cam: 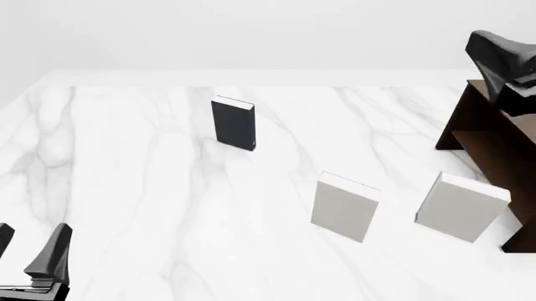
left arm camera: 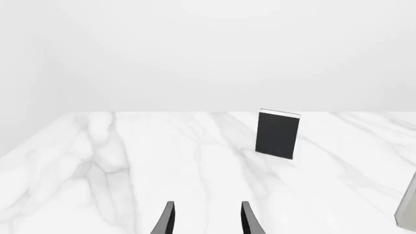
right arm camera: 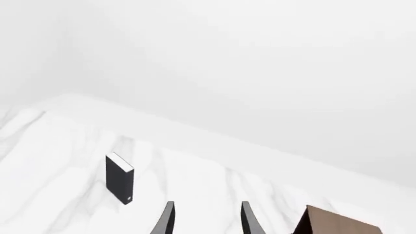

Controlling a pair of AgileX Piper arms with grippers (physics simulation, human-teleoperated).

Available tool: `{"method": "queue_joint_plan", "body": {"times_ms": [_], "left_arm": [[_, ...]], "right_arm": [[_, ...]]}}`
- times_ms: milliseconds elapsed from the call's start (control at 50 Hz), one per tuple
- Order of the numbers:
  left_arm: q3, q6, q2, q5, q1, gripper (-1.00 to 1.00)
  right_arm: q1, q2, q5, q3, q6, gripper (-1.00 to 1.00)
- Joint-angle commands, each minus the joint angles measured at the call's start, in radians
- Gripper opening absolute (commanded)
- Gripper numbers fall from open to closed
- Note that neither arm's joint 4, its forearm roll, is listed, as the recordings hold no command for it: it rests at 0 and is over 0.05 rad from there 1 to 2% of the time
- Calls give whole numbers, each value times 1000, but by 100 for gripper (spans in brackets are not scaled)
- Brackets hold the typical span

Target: Pick up the book on the left and place it on top of the shelf.

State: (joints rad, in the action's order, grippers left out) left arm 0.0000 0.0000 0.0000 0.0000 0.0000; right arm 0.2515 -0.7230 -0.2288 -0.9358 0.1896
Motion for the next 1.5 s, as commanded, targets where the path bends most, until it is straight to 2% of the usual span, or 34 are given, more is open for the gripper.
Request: {"method": "queue_joint_plan", "body": {"times_ms": [20,340,400,660,780,980,1240,1500], "left_arm": [[0,0,0,0,0,100],[0,0,0,0,0,100],[0,0,0,0,0,100],[0,0,0,0,0,100],[0,0,0,0,0,100],[0,0,0,0,0,100],[0,0,0,0,0,100],[0,0,0,0,0,100]], "right_arm": [[53,-178,-35,-163,51,100],[87,-384,7,-274,76,100],[118,-419,0,-272,75,100],[114,-585,49,-337,86,100],[132,-650,54,-363,126,100],[150,-730,56,-427,145,100],[191,-827,87,-476,134,100],[229,-907,133,-476,115,100]]}}
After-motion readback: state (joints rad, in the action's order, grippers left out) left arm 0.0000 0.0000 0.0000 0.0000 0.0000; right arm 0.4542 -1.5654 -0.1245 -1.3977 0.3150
